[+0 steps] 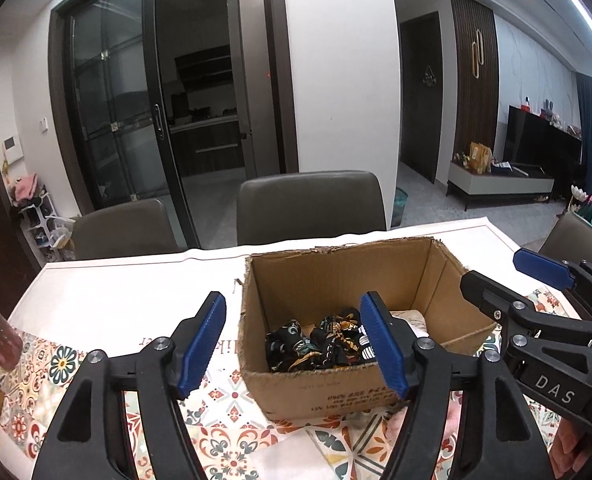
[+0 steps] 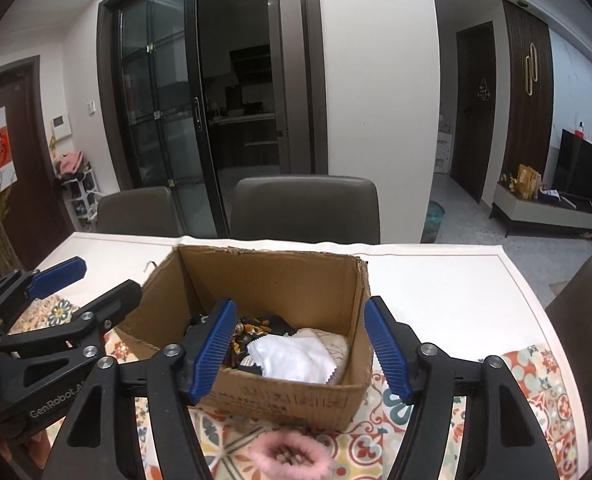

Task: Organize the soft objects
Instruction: 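Move both open grippers back toward the white napkin and pink hair band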

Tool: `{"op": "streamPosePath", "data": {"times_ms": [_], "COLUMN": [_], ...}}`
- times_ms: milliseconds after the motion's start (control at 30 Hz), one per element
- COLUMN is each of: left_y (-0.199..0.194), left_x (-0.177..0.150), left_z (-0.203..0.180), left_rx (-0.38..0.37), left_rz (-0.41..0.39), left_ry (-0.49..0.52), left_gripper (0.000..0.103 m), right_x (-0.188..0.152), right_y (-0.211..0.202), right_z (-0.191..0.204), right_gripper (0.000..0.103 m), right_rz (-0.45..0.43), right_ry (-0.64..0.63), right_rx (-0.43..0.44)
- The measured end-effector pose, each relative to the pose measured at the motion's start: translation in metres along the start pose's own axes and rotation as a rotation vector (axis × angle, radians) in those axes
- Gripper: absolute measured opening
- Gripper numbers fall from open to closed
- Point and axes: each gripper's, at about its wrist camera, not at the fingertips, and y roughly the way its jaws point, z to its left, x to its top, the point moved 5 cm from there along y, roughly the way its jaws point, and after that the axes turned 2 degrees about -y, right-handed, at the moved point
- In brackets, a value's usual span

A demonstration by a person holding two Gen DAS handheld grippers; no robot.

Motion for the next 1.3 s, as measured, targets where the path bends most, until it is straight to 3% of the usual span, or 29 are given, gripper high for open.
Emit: {"op": "streamPosePath", "data": {"times_ms": [600,1300], "left_y": [-0.058,-0.075], "left_x": [-0.029,-0.082], "left_z": [0.018,0.025], "left_rx": [0.071,0.094], "left_rz": [-0.034,0.044], "left_ry": [-0.012,-0.03], "left_gripper": [0.076,0.076], "right_x": [-0.022,-0.076], "right_y": [-0.038,-0.049], "right_z": [0.009,0.009], "right_gripper": [0.083,0.084], "right_rz": [-0.026,0.057], "right_ry": [0.008,0.069], "right_rx": [-0.019,-0.023]}}
